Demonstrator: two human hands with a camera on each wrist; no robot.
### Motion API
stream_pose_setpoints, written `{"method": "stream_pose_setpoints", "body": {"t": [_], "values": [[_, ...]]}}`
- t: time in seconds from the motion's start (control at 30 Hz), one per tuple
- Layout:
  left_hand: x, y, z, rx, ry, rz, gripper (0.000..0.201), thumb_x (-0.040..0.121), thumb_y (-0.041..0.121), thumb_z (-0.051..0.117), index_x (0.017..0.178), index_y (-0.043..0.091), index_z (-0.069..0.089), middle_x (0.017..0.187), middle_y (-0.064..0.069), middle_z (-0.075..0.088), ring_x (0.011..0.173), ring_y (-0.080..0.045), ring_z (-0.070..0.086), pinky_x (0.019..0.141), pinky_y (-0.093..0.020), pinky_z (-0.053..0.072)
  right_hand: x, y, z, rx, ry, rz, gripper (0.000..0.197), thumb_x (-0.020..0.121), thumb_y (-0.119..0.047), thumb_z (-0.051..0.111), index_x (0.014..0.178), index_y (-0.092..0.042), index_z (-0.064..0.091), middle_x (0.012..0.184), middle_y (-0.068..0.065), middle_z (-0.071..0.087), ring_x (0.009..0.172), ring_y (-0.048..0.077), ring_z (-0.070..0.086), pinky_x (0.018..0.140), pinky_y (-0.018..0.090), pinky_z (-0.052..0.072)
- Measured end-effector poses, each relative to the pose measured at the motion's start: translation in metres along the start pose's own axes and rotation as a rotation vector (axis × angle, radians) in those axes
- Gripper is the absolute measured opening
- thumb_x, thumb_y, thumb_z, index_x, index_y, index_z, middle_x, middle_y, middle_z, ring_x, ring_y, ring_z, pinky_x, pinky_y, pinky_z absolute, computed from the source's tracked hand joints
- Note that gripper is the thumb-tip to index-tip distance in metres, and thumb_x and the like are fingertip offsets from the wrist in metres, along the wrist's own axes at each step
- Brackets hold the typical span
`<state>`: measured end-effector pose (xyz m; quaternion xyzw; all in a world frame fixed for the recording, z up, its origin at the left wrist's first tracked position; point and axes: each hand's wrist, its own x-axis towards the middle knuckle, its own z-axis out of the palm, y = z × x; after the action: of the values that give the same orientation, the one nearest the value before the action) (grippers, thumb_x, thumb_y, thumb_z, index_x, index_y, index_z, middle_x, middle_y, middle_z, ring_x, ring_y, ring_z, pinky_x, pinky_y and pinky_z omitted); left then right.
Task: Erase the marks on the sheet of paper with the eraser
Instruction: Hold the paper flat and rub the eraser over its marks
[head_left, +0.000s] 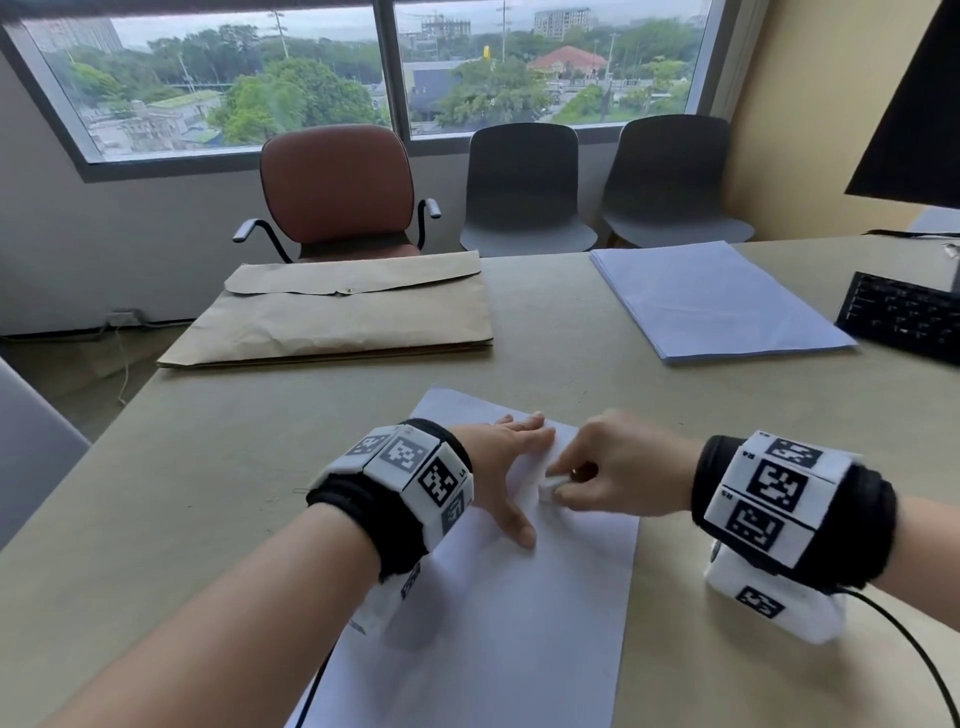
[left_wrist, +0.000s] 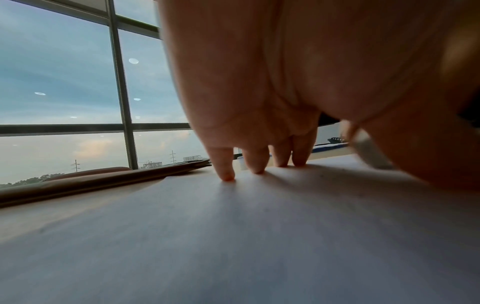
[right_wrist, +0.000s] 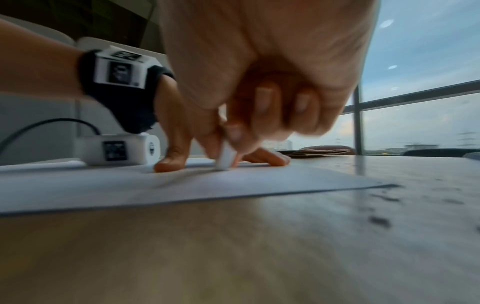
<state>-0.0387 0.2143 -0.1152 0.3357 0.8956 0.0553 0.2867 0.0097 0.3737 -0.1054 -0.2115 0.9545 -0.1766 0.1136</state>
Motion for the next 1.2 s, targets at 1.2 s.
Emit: {"method": "stream_pose_setpoints", "body": {"t": [1.2], "values": [[0.000, 0.001, 0.001, 0.050, 0.015, -0.090, 0.123, 0.071, 0.042, 0.078, 0.150, 0.011, -0.011, 0.158, -0.002, -0.019, 0.146, -0.012, -0.011, 0.117, -0.024, 0.002, -0.004, -0.020, 0.008, -0.187, 0.044, -0.084, 0.027, 0.087, -0.031, 0.051, 0.064, -0.019, 0.058, 0.053, -0.003, 0.040, 0.063, 0.019, 0.033, 0.053, 0.027, 0.027]]}}
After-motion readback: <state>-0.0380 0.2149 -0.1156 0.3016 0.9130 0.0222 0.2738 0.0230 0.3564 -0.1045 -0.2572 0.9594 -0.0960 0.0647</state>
